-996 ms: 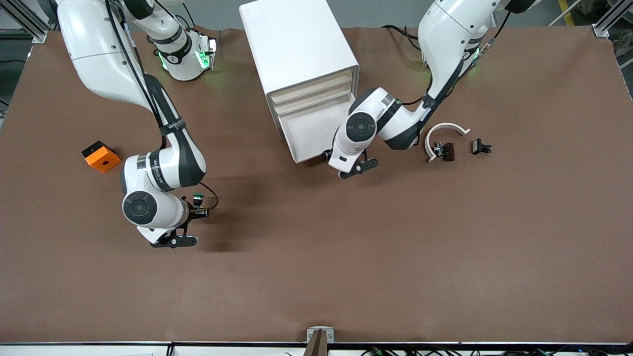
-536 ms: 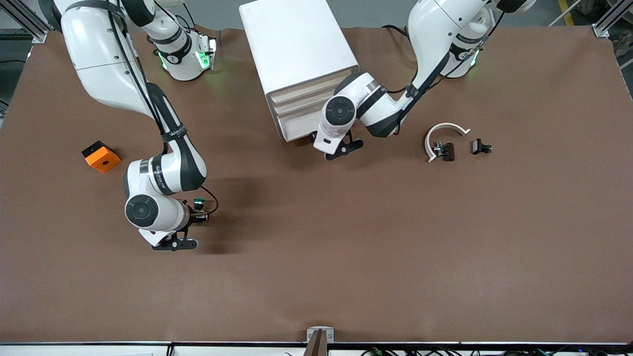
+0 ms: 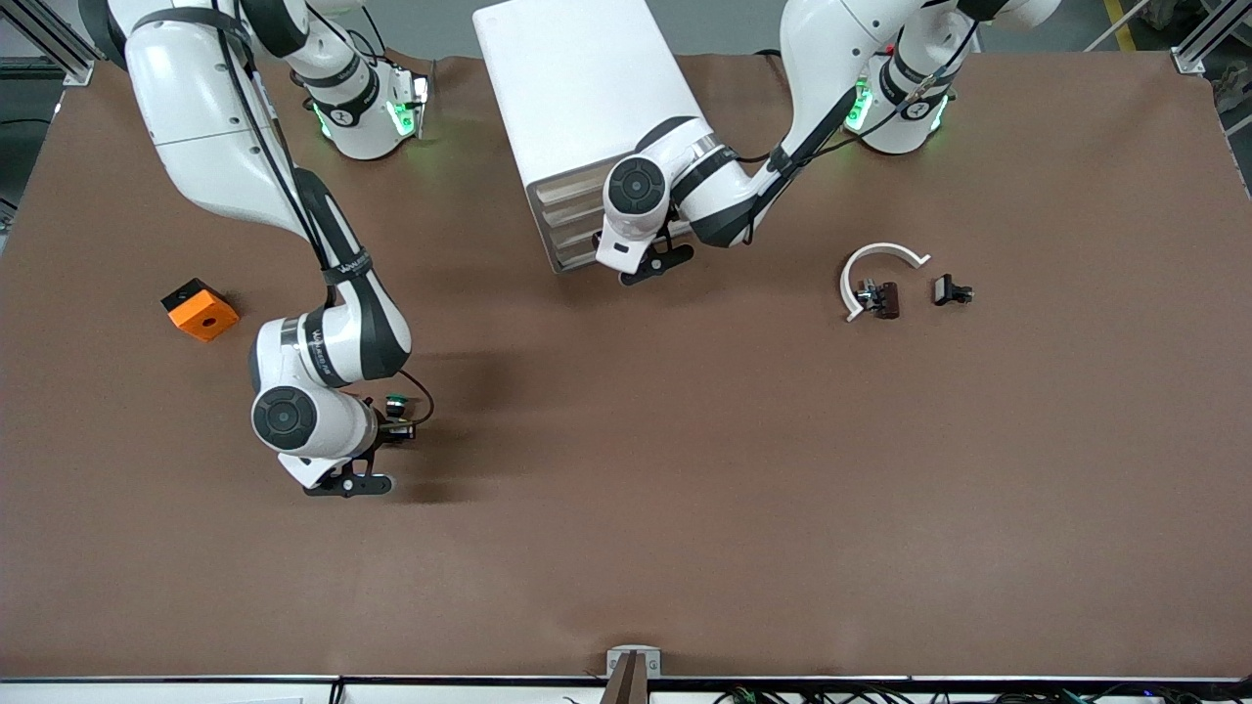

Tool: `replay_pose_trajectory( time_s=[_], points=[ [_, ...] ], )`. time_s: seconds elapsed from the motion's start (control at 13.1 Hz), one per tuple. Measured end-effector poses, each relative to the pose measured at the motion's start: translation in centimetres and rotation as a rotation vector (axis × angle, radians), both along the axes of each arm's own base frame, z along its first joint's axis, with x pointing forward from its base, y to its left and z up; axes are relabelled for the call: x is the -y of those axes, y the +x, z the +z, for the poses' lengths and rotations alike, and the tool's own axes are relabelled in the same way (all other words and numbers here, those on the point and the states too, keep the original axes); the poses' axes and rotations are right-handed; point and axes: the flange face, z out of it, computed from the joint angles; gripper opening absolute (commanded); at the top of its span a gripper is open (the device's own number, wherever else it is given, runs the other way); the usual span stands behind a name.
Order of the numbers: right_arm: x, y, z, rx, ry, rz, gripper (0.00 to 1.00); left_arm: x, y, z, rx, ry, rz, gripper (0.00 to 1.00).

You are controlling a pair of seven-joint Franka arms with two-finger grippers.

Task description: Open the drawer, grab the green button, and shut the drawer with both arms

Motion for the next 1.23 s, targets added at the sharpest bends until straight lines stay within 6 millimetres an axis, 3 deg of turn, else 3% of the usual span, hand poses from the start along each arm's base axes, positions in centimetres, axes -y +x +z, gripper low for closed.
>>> replay_pose_trajectory(
  time_s=[0.08,0.23,0.38,0.54,0.69,0.84,1.0,1.23],
  points=[
    [0.0,0.0,0.0,0.000,0.000,0.000,0.61,-0.1,0.1,0.0,-0.001,0.000,0.003,1.00],
    [0.0,0.0,0.0,0.000,0.000,0.000,1.00,-0.5,1.0,0.1,0.002,-0.002,0.021,1.00],
    [-0.1,0.0,0.1,-0.003,0.000,0.001,1.00,-1.8,4.0,0.8,0.015,-0.015,0.074,1.00],
    [-0.2,-0.2,1.3,-0.034,-0.006,0.002,1.00,-4.7,9.6,2.4,0.047,-0.041,0.166,1.00],
    [-1.1,-0.3,5.4,-0.045,-0.006,0.011,1.00,-8.9,15.6,4.8,0.103,-0.038,0.227,1.00],
    [-2.0,-0.9,11.2,-0.039,-0.003,0.023,1.00,-13.3,20.7,7.9,0.177,-0.012,0.269,1.00],
    [-2.3,-1.9,16.2,-0.026,0.000,0.030,1.00,-17.7,24.4,10.8,0.261,0.036,0.280,1.00],
    [-2.0,-3.2,21.3,-0.018,0.001,0.029,1.00,-24.2,28.3,14.4,0.402,0.114,0.207,1.00]
  ],
)
